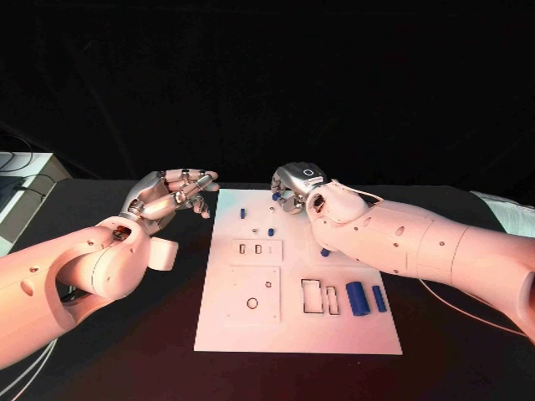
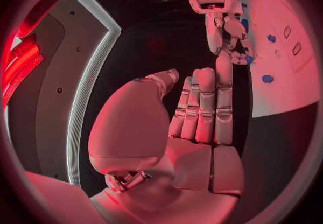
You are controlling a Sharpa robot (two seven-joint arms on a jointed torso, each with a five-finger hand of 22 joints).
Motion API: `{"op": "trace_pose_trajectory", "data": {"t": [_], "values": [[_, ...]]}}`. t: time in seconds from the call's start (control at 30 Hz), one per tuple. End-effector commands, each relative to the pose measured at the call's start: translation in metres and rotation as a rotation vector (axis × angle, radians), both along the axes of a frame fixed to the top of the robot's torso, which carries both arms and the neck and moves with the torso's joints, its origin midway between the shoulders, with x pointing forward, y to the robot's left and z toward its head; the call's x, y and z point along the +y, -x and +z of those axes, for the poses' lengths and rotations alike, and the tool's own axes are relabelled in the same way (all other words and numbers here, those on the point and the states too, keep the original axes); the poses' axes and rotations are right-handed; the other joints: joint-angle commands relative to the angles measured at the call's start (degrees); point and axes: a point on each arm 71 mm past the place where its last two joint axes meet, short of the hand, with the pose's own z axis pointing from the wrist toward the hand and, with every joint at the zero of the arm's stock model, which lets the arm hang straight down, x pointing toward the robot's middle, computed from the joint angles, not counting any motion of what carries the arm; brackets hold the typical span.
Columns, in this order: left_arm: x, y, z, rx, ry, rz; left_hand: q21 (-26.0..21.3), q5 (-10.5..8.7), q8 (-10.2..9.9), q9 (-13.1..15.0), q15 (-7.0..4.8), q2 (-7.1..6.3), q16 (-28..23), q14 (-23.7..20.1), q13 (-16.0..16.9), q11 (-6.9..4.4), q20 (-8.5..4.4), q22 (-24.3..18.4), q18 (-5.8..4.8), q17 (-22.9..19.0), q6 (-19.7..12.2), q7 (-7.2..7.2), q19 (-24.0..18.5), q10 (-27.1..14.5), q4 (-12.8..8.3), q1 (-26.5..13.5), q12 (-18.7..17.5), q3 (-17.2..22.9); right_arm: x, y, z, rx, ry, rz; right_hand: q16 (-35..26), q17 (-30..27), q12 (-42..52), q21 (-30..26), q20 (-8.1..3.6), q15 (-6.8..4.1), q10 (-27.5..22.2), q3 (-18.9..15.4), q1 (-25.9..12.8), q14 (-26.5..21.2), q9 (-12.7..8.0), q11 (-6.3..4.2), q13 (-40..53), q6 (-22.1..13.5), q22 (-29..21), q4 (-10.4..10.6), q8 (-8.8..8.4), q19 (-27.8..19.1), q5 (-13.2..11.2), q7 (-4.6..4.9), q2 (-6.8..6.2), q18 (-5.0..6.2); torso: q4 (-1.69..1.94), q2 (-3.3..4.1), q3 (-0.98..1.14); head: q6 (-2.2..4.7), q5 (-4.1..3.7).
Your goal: Assemble the parts on the task board
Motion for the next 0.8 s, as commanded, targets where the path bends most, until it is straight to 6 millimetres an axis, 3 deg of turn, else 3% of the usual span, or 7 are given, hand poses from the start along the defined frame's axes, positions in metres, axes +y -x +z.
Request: {"op": "trace_pose_trajectory", "data": {"t": [0.03, 0.27, 0.37, 0.47, 0.53, 0.7, 0.8], "values": [[-0.003, 0.0, 0.002, -0.009, 0.005, -0.019, 0.33, -0.31, 0.18, 0.05, -0.02, -0.12, 0.19, -0.34, 0.05, 0.02, 0.11, 0.05, 0.25, 0.06, -0.36, -0.06, -0.3, -0.2, -0.06, -0.42, 0.14, 0.33, 0.001, 0.0, -0.003, 0.024, 0.023, 0.009, 0.24, -0.33, -0.41, -0.52, 0.28, 0.62, -1.58, 0.52, -0.96, 0.46, 0.2, 0.36, -0.23, -0.96, -0.48, 0.17, -0.65, -0.53, -0.01, 0.27, -0.54, -0.17, -0.01, 0.12, -0.06, -0.07, -0.05], [-0.002, 0.0, 0.002, -0.008, 0.004, -0.018, 0.33, -0.31, 0.18, 0.05, -0.02, -0.12, 0.19, -0.34, 0.05, 0.02, 0.11, 0.05, 0.25, 0.06, -0.36, -0.06, -0.3, -0.2, -0.06, -0.42, 0.14, 0.33, -0.001, 0.0, -0.004, 0.032, 0.016, 0.017, -1.93, -5.2, -0.38, -7.19, 1.61, 1.81, -9.83, -2.32, -3.15, -1.05, -0.17, 1.78, -2.51, -6.03, -8.95, 1.41, -3.82, -4.42, 0.01, 0.8, -4.03, 1.58, -0.02, 0.05, -0.02, -0.18, -0.02], [-0.002, 0.0, 0.001, -0.009, 0.004, -0.016, 0.33, -0.31, 0.18, 0.05, -0.02, -0.12, 0.19, -0.34, 0.05, 0.02, 0.11, 0.05, 0.25, 0.06, -0.36, -0.06, -0.3, -0.2, -0.06, -0.42, 0.14, 0.33, -0.003, 0.001, -0.004, 0.033, 0.011, 0.018, -2.76, -6.98, -0.18, -9.97, 1.77, 1.95, -11.97, -6.96, -2.06, -1.41, -0.45, 2.01, -3.02, -7.59, -11.94, 2.01, -5.07, -5.4, 0.11, 0.46, -3.45, 2.12, 0.0, 0.04, -0.03, -0.22, 0.05], [0.0, 0.0, 0.001, -0.009, 0.002, -0.012, 0.66, -0.31, 0.09, 0.06, 0.04, -0.17, 0.31, -0.38, 0.07, 0.1, 0.16, 0.27, 0.25, 0.04, -0.62, 0.01, -0.53, -0.45, -0.09, -0.47, 0.07, 0.34, -0.009, 0.003, -0.003, 0.03, 0.001, 0.017, -3.37, -8.82, -0.06, -13.02, 2.03, 2.25, -14.2, -16.8, 1.28, -1.66, -1.1, 2.4, -3.42, -8.86, -14.73, 4.37, -6.76, -5.87, 0.35, 0.46, -1.47, 2.56, -0.03, 0.03, 0.01, -0.08, 0.18], [0.001, 0.0, 0.001, -0.008, 0.001, -0.009, 0.74, -0.31, 0.06, 0.06, 0.05, -0.19, 0.33, -0.39, 0.07, 0.11, 0.17, 0.32, 0.26, 0.04, -0.69, 0.02, -0.58, -0.52, -0.1, -0.46, 0.05, 0.35, -0.014, 0.005, -0.002, 0.026, -0.006, 0.014, -3.38, -9.14, 0.17, -13.68, 2.07, 2.3, -14.57, -20.11, 3.16, -1.65, -1.31, 2.43, -3.43, -9.12, -15.11, 6.02, -7.27, -5.74, 0.38, -0.06, -0.93, 2.63, -0.11, 0.04, 0.06, -0.09, 0.32], [0.004, -0.001, 0.001, -0.007, -0.002, -0.002, 0.79, -0.31, 0.05, 0.06, 0.06, -0.19, 0.35, -0.4, 0.08, 0.13, 0.18, 0.36, 0.26, 0.04, -0.73, 0.04, -0.62, -0.56, -0.11, -0.47, 0.04, 0.35, -0.031, 0.011, 0.002, 0.01, -0.038, 0.003, -3.32, -9.3, 1.15, -13.59, 1.93, 2.09, -13.74, -21.2, 4.48, -1.63, -1.35, 2.17, -3.44, -8.81, -14.69, 7.43, -7.4, -5.32, 0.52, 0.0, -0.59, 2.54, -0.35, -0.02, 0.14, 0.16, 0.28], [0.006, -0.002, 0.0, -0.007, -0.004, 0.001, 0.79, -0.31, 0.05, 0.06, 0.06, -0.19, 0.35, -0.4, 0.08, 0.13, 0.18, 0.36, 0.26, 0.04, -0.73, 0.04, -0.62, -0.56, -0.11, -0.47, 0.04, 0.35, -0.048, 0.015, 0.007, 0.013, -0.08, -0.012, -2.68, -8.14, 3.03, -11.84, 1.41, 1.64, -10.63, -19.69, 5.57, -1.3, -1.3, 1.52, -3.06, -7.61, -12.33, 8.12, -7.14, -4.12, 1.29, 1.02, -0.43, 2.12, -0.47, -0.2, 0.15, 0.25, 0.23]]}}
